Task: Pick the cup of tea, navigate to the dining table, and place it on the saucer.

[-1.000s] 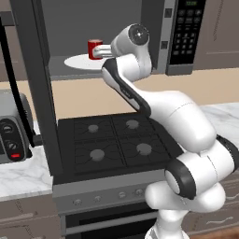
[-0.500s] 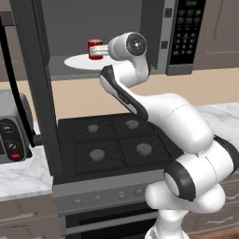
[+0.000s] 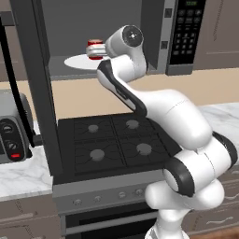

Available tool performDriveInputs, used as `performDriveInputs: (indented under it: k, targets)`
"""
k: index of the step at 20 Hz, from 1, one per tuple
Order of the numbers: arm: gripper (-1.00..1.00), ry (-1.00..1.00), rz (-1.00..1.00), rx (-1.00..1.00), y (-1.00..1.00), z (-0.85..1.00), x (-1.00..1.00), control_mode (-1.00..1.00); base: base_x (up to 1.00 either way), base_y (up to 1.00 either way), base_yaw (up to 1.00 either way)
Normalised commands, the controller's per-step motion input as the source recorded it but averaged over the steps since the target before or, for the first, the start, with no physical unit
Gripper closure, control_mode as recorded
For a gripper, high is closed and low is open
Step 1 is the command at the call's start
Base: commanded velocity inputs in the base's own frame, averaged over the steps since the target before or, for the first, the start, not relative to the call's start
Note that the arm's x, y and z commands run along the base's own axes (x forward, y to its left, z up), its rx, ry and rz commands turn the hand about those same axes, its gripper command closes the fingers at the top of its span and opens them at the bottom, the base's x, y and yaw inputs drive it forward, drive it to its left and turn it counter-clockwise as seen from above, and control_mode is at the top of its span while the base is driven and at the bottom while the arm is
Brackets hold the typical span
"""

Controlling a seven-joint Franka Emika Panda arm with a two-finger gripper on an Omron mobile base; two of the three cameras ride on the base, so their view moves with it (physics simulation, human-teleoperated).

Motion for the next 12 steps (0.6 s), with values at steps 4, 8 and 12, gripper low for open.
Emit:
performDriveInputs:
  k: [4, 8, 12]
  targets:
    - [-1.00, 0.08, 0.00, -0.02, 0.15, -0.05, 0.00, -1.00, 0.00, 0.00, 0.00]
    - [-1.00, 0.00, 0.00, -0.01, 0.00, -0.35, 0.00, -1.00, 0.00, 0.00, 0.00]
    - [-1.00, 0.03, 0.00, -0.02, 0.00, -0.14, 0.18, -1.00, 0.00, 0.00, 0.00]
